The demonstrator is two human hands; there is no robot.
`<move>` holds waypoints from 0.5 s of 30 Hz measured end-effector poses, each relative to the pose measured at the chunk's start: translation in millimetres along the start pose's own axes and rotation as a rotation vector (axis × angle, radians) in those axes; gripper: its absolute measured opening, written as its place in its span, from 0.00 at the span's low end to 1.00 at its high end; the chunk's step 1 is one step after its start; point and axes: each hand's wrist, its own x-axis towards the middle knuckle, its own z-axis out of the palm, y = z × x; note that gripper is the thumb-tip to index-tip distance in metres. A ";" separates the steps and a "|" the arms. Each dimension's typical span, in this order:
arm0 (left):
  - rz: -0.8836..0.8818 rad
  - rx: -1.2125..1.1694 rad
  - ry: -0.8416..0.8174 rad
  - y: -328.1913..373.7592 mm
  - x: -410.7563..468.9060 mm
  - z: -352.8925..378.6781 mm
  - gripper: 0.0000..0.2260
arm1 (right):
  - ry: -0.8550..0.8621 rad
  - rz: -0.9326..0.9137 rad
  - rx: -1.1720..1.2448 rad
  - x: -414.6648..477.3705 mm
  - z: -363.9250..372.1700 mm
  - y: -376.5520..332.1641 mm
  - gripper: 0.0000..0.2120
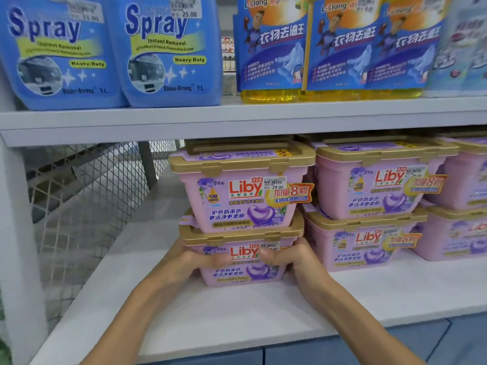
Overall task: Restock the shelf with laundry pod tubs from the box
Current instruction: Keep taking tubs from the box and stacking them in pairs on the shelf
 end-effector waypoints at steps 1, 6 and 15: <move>-0.004 -0.017 -0.008 -2.0 1.1 0.3 0.23 | -0.003 -0.006 0.011 3.0 -1.9 3.4 0.18; 0.010 -0.083 -0.024 -7.7 9.7 0.1 0.31 | 0.010 -0.012 -0.015 16.8 -8.8 7.7 0.15; 0.009 -0.154 0.021 -11.9 37.3 -3.6 0.23 | 0.029 0.014 -0.073 44.6 -13.6 13.1 0.12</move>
